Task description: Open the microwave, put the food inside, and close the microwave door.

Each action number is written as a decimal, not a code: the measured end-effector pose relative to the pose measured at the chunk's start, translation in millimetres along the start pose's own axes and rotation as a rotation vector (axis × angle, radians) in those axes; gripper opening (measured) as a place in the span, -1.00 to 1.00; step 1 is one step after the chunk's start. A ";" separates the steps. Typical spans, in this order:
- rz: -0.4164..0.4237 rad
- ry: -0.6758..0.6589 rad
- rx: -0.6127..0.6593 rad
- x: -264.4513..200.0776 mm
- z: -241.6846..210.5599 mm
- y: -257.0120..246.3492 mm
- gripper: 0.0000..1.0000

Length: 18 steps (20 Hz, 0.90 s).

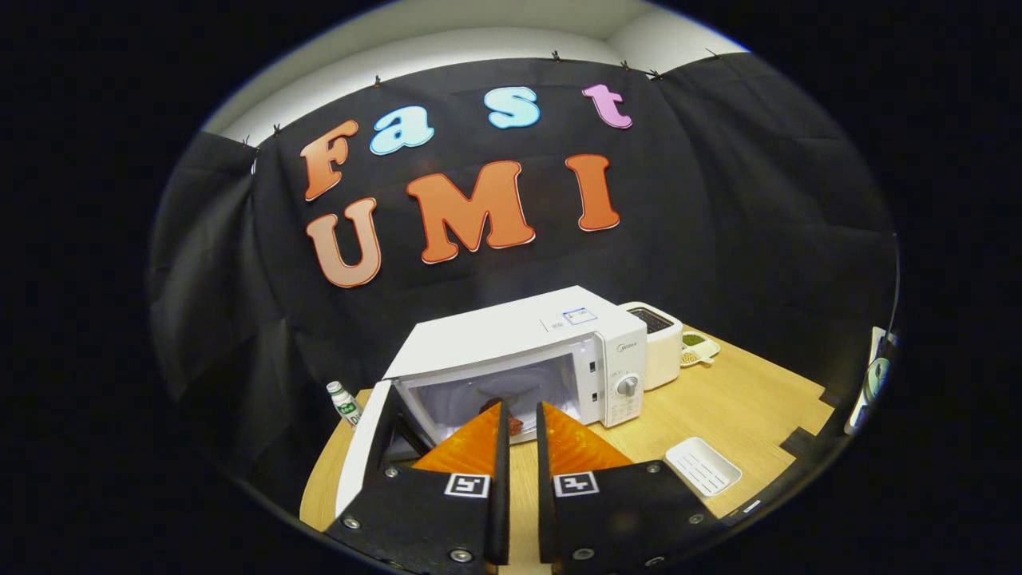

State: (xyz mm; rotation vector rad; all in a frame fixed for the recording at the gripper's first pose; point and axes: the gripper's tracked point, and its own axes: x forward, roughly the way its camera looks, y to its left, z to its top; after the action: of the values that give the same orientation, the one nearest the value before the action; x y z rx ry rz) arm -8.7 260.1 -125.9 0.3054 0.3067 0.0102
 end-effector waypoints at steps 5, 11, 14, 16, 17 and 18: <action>0.035 -0.018 0.000 -62.6 -17.0 54.4 -0.98; 0.138 0.037 -0.079 -103.3 -85.7 142.1 -0.99; 0.180 0.120 -0.124 -110.2 -141.7 171.9 -0.99; 0.181 0.141 -0.166 -109.2 -169.9 179.1 -0.98; 0.183 0.165 -0.174 -105.9 -187.8 180.9 -0.99; 0.176 0.182 -0.176 -101.9 -202.4 181.0 -0.99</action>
State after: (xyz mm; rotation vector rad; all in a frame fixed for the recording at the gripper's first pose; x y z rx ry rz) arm -159.8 486.7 -225.7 0.1557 0.4559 0.2381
